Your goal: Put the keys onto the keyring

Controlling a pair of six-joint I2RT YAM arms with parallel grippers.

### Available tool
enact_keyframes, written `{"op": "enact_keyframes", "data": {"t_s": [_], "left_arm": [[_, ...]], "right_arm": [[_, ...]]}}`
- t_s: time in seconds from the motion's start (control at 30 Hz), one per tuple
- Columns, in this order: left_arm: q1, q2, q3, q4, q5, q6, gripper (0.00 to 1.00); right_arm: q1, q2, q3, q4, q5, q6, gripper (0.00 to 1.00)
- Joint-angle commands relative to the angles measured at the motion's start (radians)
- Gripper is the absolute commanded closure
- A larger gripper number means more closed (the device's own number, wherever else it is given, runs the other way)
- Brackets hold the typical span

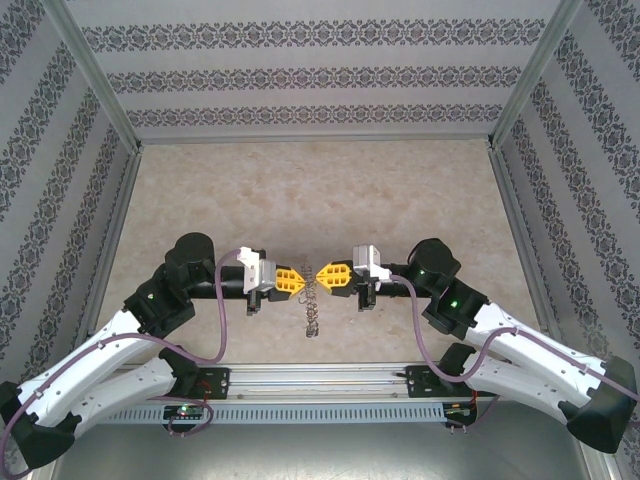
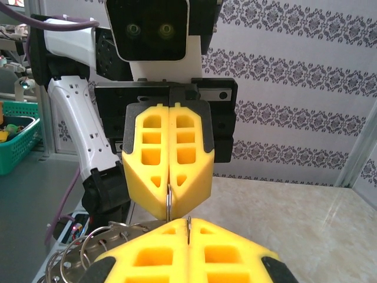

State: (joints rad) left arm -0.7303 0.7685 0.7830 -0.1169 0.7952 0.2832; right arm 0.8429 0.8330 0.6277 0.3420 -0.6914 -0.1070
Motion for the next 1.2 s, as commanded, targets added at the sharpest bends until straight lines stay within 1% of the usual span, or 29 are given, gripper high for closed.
{"op": "enact_keyframes", "data": {"t_s": [0.0,1.17], "left_arm": [[0.015,-0.013,0.005,0.084,0.032,-0.012,1.0],[0.023,-0.022,-0.009,0.116,0.032,-0.022,1.0]], "right_arm": [[0.019,-0.001,-0.011,0.052,0.004,0.008,1.0],[0.038,-0.008,-0.003,0.036,-0.016,0.013,1.0]]}}
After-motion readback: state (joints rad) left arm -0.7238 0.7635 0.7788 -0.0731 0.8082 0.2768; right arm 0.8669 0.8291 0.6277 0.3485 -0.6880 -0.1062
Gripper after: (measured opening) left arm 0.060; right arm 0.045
